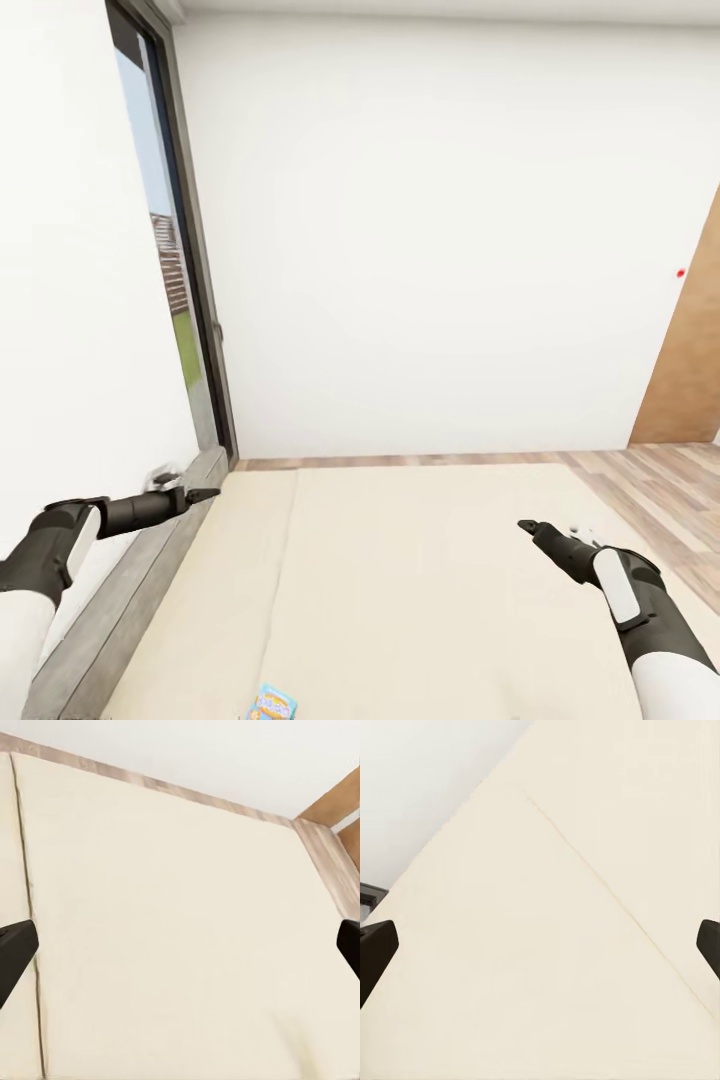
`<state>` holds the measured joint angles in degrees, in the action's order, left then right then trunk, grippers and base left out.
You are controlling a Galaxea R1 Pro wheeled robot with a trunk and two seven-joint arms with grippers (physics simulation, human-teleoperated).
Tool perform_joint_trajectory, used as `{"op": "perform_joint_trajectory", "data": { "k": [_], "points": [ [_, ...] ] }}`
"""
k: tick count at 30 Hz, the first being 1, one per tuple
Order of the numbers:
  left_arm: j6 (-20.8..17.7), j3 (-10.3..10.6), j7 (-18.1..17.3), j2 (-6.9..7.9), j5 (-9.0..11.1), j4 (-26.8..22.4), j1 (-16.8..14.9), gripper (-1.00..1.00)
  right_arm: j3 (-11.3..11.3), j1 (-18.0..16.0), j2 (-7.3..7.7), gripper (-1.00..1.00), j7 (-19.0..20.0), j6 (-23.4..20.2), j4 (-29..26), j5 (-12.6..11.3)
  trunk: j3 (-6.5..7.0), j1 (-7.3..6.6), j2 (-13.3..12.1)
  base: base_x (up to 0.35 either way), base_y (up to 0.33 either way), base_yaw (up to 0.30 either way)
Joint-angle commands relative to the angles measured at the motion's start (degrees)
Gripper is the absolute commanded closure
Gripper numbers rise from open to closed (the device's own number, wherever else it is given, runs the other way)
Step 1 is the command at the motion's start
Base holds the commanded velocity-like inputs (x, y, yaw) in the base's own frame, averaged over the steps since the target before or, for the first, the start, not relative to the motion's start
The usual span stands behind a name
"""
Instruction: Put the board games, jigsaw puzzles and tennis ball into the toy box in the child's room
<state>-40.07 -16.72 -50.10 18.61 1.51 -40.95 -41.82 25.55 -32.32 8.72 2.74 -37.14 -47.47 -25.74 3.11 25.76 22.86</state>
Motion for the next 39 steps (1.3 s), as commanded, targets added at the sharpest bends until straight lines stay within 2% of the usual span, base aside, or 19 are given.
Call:
{"op": "perform_joint_trajectory", "data": {
  "k": [1, 4, 5, 12, 16, 20, 22, 26, 27, 32, 39],
  "points": [
    [-0.5, -0.1, 1.8, -0.81, 0.2, 0.0, -0.1, -1.00, 0.0, 0.0, -0.02, -1.00, 0.3, -0.3, 0.0, 0.2, -0.12, 0.02, 0.1, 0.000, 0.000, 0.000],
    [-0.5, 0.3, 7.9, -3.07, 0.2, 0.3, -0.2, -1.00, -0.7, 0.0, -0.02, -1.00, 0.3, -0.4, -0.1, 0.2, -0.40, 0.02, 0.1, 0.000, 0.000, 0.000],
    [-0.5, 0.3, 7.9, -3.07, 0.2, 0.3, -0.2, -1.00, -0.7, 0.0, -0.02, -1.00, 0.3, -0.4, -0.1, 0.2, -0.49, 0.02, 0.1, 0.000, 0.000, 0.000],
    [-0.3, 1.5, 23.5, -7.70, 0.2, 0.8, -0.3, -1.00, -3.2, 0.0, 0.04, -1.00, 0.7, -1.2, -1.5, 0.2, -1.14, 0.02, 0.1, 0.000, 0.000, 0.000],
    [0.0, 1.9, 31.2, -9.86, 0.3, 0.9, -0.3, -1.00, -4.9, 0.1, 0.07, -1.00, 1.4, -3.4, -5.6, 0.1, -1.51, 0.02, 0.1, 0.000, 0.000, 0.000],
    [0.2, 2.0, 36.4, -10.99, 0.3, 1.4, -0.4, -1.00, -5.8, 0.0, -0.13, -1.00, 2.8, -9.0, -13.1, -0.2, -1.89, 0.02, 0.1, 0.000, 0.000, 0.000],
    [0.3, 2.1, 37.3, -11.16, 0.3, 1.7, -0.4, -1.00, -6.0, 0.0, -0.35, -1.00, 3.3, -10.6, -15.1, -0.4, -2.07, 0.02, 0.1, 0.000, 0.000, 0.000],
    [0.4, 2.2, 39.4, -11.85, 0.4, 3.9, -0.3, -1.00, -6.1, 0.5, -2.13, -1.00, 5.8, -15.8, -21.4, -1.4, -2.44, 0.02, 0.1, 0.000, 0.000, 0.000],
    [0.4, 2.2, 39.4, -11.85, 0.4, 3.9, -0.3, -1.00, -6.1, 0.5, -2.13, -1.00, 5.8, -15.8, -21.4, -1.4, -2.54, 0.02, 0.1, 0.000, 0.000, 0.000],
    [0.7, 2.3, 40.3, -13.07, 0.4, 5.8, -0.3, -1.00, -6.2, 1.4, -4.13, -1.00, 9.0, -18.7, -25.1, -2.0, -3.00, 0.02, 0.1, 0.000, 0.000, 0.000],
    [2.0, 2.3, 40.7, -13.89, 0.4, 6.5, -0.3, -1.00, -6.3, 1.8, -4.56, -1.00, 11.9, -19.8, -26.2, -2.4, -3.63, 0.02, 0.1, 0.000, 0.000, 0.000]
  ]
}}
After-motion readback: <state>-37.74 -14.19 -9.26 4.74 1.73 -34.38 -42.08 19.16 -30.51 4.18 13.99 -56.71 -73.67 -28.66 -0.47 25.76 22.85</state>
